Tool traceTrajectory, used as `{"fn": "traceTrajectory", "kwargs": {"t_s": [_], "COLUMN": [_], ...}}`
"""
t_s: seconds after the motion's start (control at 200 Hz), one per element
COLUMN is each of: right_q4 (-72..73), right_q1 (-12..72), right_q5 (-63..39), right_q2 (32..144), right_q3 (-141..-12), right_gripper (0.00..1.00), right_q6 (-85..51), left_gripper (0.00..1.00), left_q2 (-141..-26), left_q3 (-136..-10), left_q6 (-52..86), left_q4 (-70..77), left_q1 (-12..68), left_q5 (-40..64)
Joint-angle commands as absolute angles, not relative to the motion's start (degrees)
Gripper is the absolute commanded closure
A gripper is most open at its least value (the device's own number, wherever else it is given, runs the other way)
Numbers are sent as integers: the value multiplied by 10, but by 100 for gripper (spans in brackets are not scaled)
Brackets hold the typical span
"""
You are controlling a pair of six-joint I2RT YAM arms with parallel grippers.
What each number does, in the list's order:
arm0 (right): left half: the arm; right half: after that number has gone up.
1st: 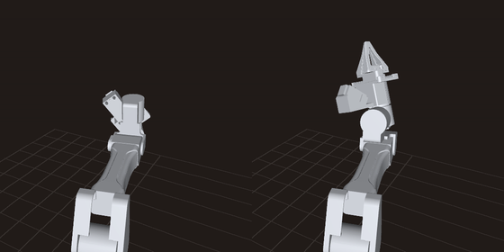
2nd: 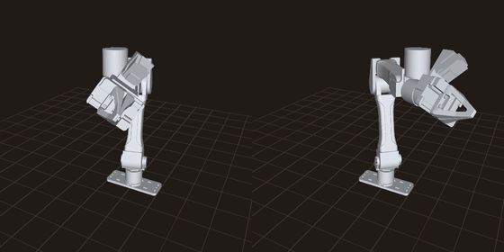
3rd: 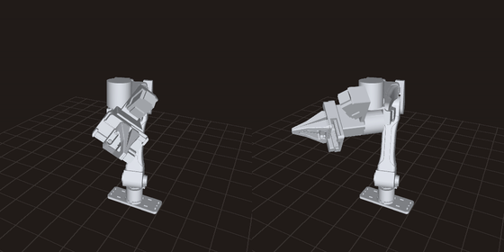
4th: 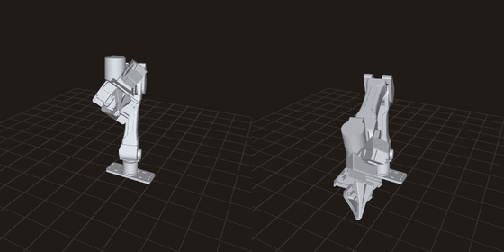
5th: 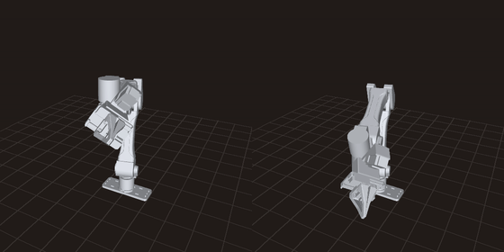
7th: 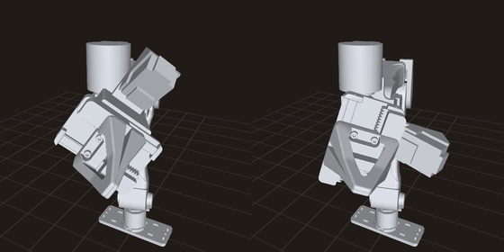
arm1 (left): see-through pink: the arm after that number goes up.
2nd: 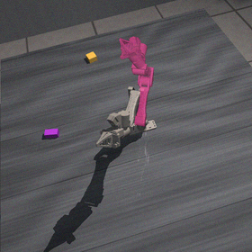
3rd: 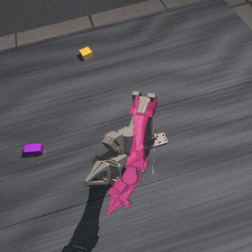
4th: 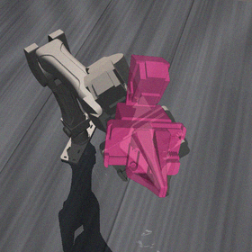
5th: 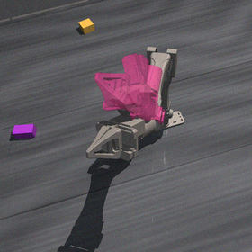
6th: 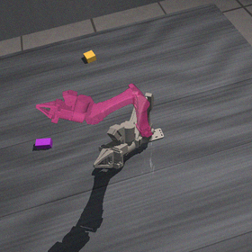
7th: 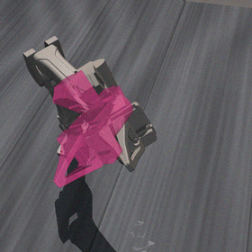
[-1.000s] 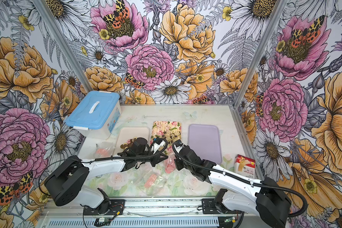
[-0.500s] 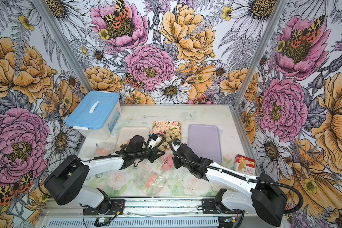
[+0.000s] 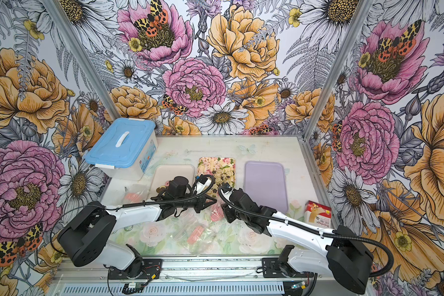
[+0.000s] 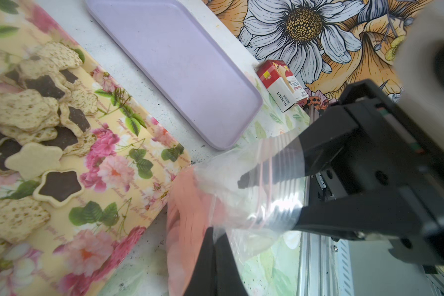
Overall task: Pour cookies out of the ziploc bag
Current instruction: Open the ziploc bag at the center of the board.
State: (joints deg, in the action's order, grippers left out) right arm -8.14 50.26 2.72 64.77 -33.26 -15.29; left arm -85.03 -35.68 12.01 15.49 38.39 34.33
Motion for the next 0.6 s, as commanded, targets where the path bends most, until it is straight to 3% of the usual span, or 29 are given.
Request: {"fn": "traceTrajectory", "kwargs": {"t_s": [0.0,0.595], "right_q4": [-59,-42], "right_q1": [506,506], "right_q5": [19,43], "right_q2": [630,693], "right_q3": [-328,-344], "right_gripper": [61,61], "right_q6": [-149,-140], "left_gripper": [100,100], "left_q2": [-846,-865], "left_q3": [-352,-368], "left_q6": [111,86], "left_q4": [179,182], "left_q1": [385,423], "left_q5": [360,422]}}
